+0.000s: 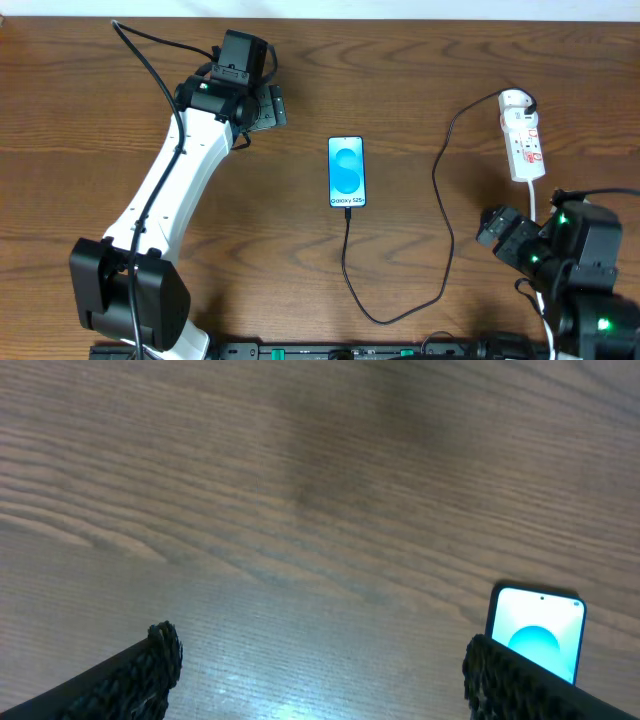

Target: Plug charger to phone and switch on socket

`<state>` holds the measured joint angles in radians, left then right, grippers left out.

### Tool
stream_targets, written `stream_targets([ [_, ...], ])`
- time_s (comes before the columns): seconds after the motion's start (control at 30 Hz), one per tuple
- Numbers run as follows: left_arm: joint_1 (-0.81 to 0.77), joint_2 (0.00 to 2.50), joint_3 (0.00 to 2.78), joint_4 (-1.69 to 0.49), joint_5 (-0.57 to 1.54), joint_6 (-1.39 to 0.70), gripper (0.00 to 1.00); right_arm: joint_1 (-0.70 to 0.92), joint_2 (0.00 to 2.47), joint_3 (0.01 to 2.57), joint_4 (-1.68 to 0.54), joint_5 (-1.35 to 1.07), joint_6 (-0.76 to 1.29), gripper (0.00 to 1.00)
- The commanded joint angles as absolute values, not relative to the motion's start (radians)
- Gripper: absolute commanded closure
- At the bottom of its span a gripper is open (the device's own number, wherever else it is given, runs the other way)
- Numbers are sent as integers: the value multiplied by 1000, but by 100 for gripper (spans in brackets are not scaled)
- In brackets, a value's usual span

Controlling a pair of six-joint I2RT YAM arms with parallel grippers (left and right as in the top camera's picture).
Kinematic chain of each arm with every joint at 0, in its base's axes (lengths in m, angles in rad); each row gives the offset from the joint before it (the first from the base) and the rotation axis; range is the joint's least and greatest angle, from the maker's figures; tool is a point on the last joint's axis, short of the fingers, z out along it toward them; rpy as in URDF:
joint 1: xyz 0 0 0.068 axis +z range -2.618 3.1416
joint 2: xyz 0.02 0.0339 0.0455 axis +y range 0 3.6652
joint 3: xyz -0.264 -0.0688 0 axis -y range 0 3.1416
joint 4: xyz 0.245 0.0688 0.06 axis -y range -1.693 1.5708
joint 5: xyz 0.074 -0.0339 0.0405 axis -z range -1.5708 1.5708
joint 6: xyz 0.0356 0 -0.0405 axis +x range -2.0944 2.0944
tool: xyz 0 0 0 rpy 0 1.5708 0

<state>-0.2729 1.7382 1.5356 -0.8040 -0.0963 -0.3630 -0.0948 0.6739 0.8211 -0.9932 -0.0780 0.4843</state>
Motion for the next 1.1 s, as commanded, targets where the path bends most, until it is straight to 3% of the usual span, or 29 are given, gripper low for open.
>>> stream_targets([
  [0.0, -272, 1745, 1536, -804, -114, -368, 7, -90, 578, 705, -886, -142, 368, 1],
  [0.2, -272, 1745, 1536, -804, -114, -368, 8, -69, 383, 466, -607, -168, 319, 1],
  [0.47, -272, 1745, 1536, -804, -114, -368, 8, 14, 186, 281, -380, -167, 84, 1],
  [0.7, -272, 1745, 1536, -804, -114, -368, 8, 15, 74, 128, -151, -163, 62, 1],
  [1.07, -272, 1745, 1536, -804, -114, -368, 8, 15, 5, 10, -20, -130, 43, 1],
])
